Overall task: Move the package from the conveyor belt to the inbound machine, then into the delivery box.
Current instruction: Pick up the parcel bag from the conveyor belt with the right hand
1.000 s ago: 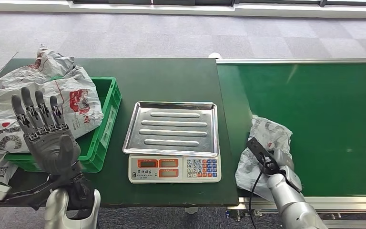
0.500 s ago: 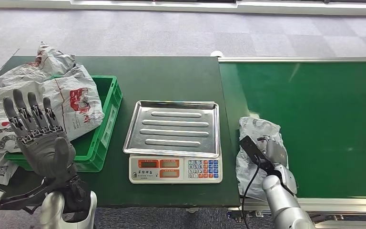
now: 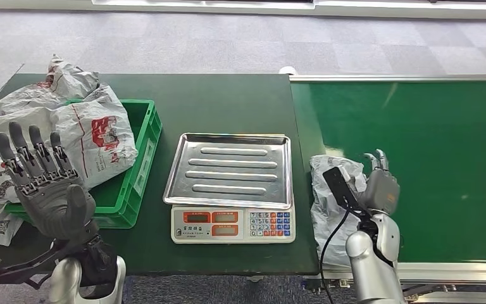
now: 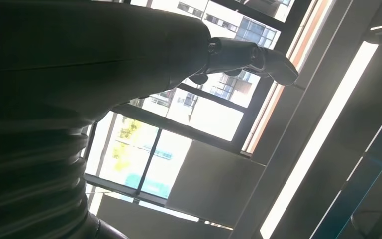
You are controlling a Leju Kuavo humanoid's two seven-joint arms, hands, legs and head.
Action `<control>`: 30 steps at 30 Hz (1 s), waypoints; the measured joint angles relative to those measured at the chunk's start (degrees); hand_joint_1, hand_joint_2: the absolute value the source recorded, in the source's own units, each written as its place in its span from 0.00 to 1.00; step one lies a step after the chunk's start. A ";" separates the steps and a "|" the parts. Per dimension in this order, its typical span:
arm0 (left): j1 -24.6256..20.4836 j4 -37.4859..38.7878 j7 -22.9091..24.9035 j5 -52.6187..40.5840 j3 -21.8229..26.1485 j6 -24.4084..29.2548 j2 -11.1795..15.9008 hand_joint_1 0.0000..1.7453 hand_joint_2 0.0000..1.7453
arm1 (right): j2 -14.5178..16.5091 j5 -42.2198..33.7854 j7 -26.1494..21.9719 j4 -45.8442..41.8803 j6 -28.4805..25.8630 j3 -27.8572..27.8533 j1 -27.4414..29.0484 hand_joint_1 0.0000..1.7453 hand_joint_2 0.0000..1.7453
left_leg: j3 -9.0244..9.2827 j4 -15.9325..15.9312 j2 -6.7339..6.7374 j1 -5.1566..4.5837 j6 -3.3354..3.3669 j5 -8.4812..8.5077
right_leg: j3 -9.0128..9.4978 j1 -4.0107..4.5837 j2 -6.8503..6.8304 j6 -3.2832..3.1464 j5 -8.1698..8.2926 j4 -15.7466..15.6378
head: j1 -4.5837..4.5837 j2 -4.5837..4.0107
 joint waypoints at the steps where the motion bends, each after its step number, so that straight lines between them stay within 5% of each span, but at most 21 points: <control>1: 0.00 -0.04 0.29 0.01 0.00 0.00 -0.01 0.00 1.00 | -0.07 5.16 4.51 0.13 -0.64 -0.02 -0.08 0.00 0.75 | 0.00 0.00 0.00 0.00 0.00 0.00 | 0.00 0.00 0.00 0.00 0.00 0.00 | 0.00 0.00; 4: -0.01 -0.09 1.45 0.03 -0.07 0.00 -0.04 0.00 1.00 | -1.29 19.66 20.06 4.22 -0.68 -0.19 -1.29 0.00 0.00 | 0.01 0.00 0.00 0.00 0.01 0.01 | 0.00 -0.01 0.00 0.01 0.01 -0.01 | 0.00 0.00; 8: -0.03 -0.08 2.27 0.30 -0.31 0.00 -0.04 0.00 1.00 | -4.42 22.61 30.34 14.69 -1.39 -0.25 -3.55 0.00 0.00 | 0.00 0.01 -0.05 -0.03 0.03 0.02 | 0.02 -0.04 -0.04 0.04 0.03 -0.01 | 0.01 0.00; 16: -0.03 -0.34 2.85 0.50 -1.01 0.02 -0.03 0.00 1.00 | -7.98 22.68 33.62 27.86 -3.19 -0.27 -5.92 0.00 0.00 | -0.04 0.00 -0.04 -0.03 0.03 0.01 | -0.05 -0.04 -0.03 0.04 0.03 -0.01 | 0.00 0.00; 30: 0.01 -1.07 3.20 0.80 -1.71 1.02 -0.03 0.00 1.00 | -9.66 22.68 35.62 33.72 -3.50 -0.27 -7.28 0.00 0.00 | -0.04 0.00 -0.03 -0.04 0.03 0.02 | -0.03 -0.06 -0.02 0.04 0.03 -0.01 | 0.01 0.00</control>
